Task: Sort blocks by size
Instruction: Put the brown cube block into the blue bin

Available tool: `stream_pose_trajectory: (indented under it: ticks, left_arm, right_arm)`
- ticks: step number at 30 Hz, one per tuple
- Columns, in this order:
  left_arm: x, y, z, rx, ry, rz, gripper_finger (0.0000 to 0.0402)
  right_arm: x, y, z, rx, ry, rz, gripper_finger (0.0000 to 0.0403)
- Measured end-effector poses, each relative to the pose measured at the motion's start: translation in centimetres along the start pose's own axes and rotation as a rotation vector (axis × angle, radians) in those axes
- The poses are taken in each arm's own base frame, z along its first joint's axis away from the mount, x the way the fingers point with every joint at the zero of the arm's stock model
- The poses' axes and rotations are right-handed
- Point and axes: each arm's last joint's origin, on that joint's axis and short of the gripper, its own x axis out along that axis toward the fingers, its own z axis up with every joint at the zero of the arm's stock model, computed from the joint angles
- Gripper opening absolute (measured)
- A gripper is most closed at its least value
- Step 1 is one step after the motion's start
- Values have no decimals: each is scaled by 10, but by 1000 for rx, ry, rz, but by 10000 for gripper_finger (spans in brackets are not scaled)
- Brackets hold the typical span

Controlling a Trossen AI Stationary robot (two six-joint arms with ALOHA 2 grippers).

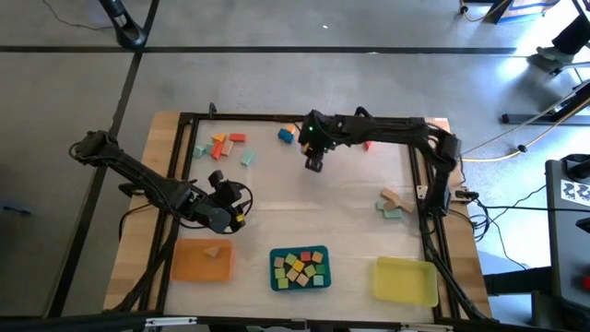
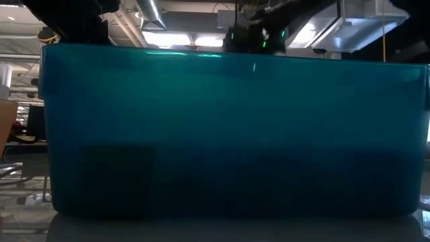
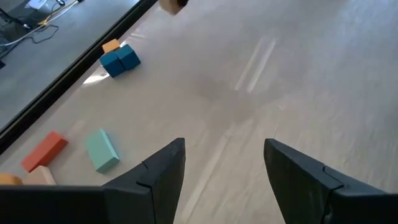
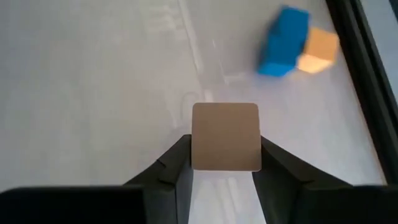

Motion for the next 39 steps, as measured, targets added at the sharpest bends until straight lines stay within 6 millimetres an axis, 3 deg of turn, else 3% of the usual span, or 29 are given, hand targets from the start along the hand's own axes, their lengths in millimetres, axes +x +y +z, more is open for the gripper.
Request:
stream_pose_trajectory:
  ticks: [9,18,27,39]
  left_arm:
    - [0,0,0,-1,0,-1,205]
    - [0,0,0,-2,-1,-1,205]
    - [0,0,0,-20,0,-1,205]
    - [0,0,0,-94,-1,-1,205]
  right_arm:
    - [-62,86,10,-126,-78,99,138]
    - [-86,170,0,-326,-107,296,140]
    - [-80,232,-27,-365,-154,422,141]
    - [-63,273,-74,-289,-147,539,142]
